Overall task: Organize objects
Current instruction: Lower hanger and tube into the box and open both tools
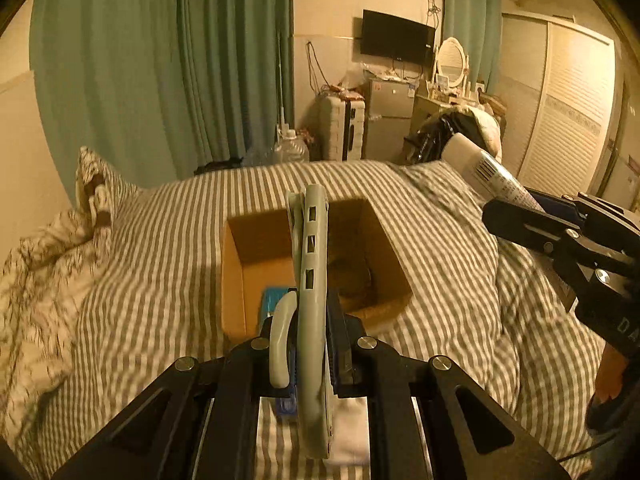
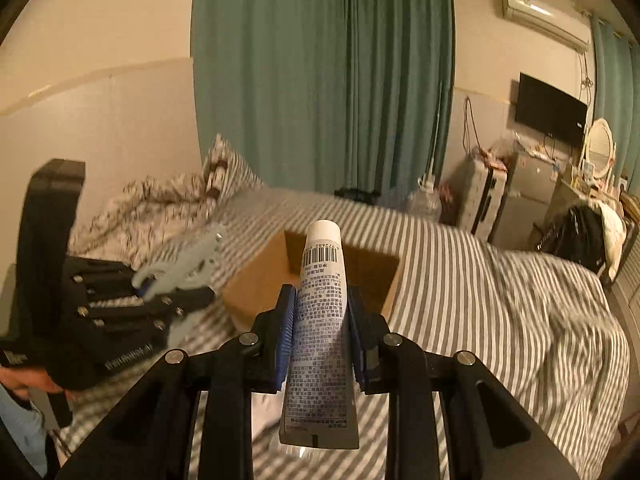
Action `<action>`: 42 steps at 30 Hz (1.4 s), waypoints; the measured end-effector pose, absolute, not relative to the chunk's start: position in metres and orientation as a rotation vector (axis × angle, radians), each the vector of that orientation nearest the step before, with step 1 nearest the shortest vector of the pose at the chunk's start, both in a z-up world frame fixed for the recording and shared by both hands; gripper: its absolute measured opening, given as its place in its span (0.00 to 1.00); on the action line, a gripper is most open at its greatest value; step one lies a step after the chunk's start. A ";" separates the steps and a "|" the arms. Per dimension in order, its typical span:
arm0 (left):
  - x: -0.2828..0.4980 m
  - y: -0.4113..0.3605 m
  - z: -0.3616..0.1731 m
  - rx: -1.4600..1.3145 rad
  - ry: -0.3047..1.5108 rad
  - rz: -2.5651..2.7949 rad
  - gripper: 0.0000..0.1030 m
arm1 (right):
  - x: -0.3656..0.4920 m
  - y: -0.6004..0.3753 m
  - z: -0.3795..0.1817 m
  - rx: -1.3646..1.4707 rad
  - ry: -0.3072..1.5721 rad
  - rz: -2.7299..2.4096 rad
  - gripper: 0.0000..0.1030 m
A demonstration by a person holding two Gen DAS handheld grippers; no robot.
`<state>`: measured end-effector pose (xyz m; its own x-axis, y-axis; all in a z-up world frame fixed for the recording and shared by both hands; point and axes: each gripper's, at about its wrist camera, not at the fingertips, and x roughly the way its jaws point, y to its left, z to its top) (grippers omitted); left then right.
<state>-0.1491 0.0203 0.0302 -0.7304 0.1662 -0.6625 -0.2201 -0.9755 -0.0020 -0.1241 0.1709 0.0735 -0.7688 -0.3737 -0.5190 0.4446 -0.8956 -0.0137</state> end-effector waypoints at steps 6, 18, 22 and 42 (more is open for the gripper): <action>-0.205 0.020 0.031 -1.032 0.096 2.748 0.11 | -0.179 0.155 0.079 0.710 0.179 -2.579 0.24; -0.287 0.012 -0.057 -1.233 0.087 2.672 0.11 | -0.269 0.134 -0.013 0.957 0.123 -2.515 0.24; -0.298 0.008 -0.081 -1.302 0.073 2.652 0.11 | -0.285 0.136 -0.037 1.015 0.081 -2.509 0.24; -0.179 0.012 0.072 -0.967 0.051 2.857 0.95 | -0.162 0.203 0.114 0.710 0.093 -2.719 0.85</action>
